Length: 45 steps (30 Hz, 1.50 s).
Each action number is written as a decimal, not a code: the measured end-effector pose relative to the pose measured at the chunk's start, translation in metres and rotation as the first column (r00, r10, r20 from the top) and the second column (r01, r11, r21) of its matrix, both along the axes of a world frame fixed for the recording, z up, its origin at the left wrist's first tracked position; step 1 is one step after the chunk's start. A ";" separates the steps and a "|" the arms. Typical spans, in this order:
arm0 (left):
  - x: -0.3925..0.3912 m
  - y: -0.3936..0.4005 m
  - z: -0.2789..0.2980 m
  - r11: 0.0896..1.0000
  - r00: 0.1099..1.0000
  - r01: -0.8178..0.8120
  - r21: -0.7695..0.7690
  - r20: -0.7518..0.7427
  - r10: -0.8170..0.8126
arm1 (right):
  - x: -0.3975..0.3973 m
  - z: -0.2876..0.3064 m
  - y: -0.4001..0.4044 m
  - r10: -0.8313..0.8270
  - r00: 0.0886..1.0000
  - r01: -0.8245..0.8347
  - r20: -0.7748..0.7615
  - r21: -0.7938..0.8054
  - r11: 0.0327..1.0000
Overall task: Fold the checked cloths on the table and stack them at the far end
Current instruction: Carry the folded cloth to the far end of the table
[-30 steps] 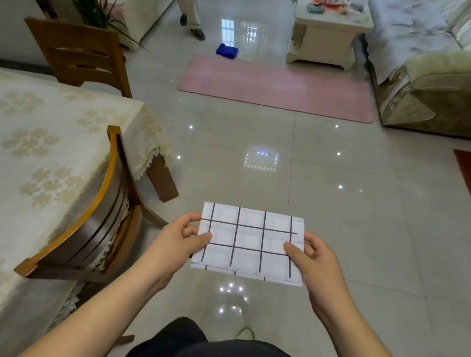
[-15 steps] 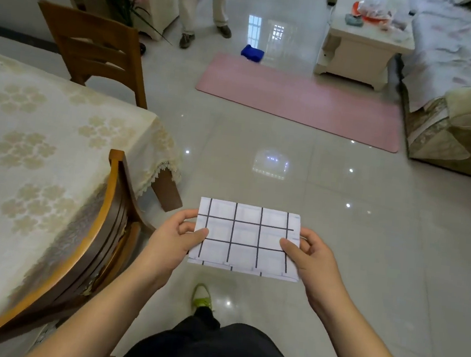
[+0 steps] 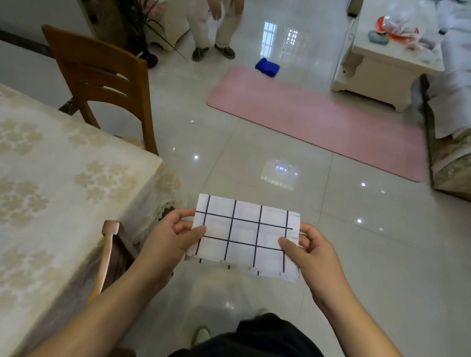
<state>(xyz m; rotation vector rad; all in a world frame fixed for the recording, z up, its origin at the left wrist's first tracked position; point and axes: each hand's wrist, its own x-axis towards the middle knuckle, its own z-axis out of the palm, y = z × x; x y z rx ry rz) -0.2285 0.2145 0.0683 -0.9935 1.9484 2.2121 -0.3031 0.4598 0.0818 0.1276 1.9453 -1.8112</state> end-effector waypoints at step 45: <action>-0.358 -0.236 -0.030 0.904 0.902 -0.427 -0.022 0.053 0.428 | -0.472 -0.010 -0.301 0.479 0.878 -0.476 0.002 0.104 0.873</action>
